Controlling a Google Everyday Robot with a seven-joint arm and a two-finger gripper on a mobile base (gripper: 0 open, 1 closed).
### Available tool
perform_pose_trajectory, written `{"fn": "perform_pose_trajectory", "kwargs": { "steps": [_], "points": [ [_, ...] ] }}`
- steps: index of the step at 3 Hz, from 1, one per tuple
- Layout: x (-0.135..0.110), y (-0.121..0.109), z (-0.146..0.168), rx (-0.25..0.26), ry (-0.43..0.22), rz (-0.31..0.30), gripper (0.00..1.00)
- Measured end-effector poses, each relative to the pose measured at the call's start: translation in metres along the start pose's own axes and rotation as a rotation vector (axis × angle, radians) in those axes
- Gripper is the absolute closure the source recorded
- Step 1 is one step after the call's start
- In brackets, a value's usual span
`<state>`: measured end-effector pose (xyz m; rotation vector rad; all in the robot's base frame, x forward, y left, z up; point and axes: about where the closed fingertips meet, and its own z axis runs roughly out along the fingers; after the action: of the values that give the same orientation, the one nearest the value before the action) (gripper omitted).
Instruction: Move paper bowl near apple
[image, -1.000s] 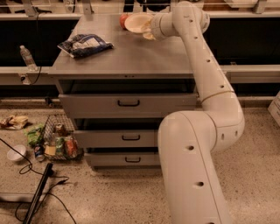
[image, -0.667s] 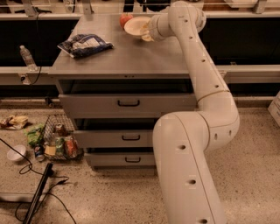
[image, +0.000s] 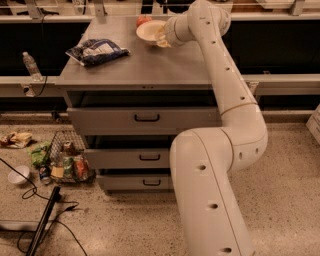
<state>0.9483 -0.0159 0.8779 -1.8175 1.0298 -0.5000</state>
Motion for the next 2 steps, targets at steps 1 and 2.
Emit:
{"fn": "perform_pose_trajectory", "kwargs": {
  "steps": [1, 2],
  "points": [
    [-0.0051, -0.0129, 0.0068, 0.039, 0.009, 0.007, 0.2],
    [-0.0033, -0.0211, 0.0046, 0.069, 0.013, 0.021, 0.0]
  ]
}}
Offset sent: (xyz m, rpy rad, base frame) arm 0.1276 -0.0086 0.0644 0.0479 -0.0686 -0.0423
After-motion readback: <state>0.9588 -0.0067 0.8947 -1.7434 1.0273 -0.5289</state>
